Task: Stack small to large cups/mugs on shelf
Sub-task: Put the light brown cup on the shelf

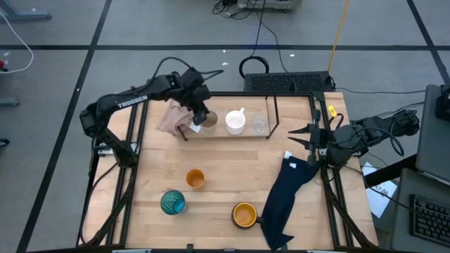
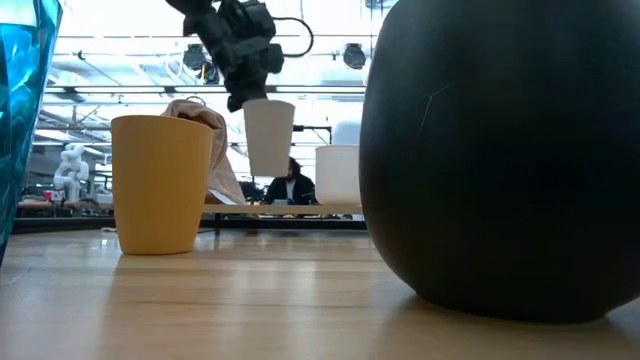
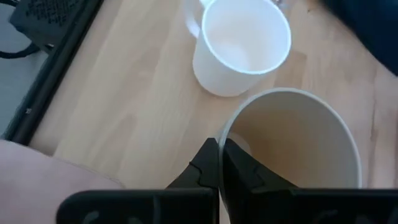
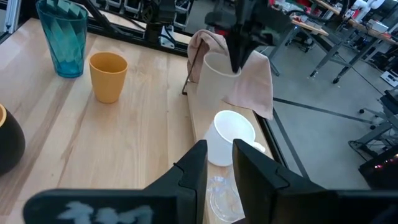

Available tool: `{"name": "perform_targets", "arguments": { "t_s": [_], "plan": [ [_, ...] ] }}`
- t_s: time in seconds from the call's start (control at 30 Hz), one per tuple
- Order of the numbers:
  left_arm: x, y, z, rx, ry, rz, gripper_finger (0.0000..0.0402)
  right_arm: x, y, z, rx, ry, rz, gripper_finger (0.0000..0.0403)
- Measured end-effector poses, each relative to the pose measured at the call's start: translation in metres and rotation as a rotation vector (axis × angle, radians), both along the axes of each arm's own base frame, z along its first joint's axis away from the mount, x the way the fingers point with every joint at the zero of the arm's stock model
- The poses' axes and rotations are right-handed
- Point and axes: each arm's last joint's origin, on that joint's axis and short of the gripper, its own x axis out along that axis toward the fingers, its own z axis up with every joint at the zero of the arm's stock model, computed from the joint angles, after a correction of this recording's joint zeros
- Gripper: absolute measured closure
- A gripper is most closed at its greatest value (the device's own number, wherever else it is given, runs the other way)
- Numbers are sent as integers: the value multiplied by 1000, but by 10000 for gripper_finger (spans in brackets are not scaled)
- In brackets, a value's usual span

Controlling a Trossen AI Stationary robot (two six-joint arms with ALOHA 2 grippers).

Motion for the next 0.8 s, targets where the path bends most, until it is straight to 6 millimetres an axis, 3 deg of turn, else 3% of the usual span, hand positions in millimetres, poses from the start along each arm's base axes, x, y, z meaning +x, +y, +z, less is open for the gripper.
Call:
{"name": "perform_targets", "arguments": {
  "t_s": [0.23, 0.8],
  "plan": [
    [-4, 7, -24, -25, -6, 11, 400, 0, 0, 0, 4, -1, -1, 335],
    [-7, 16, -41, 3, -36, 26, 400, 0, 0, 0, 4, -2, -2, 335]
  ]
}}
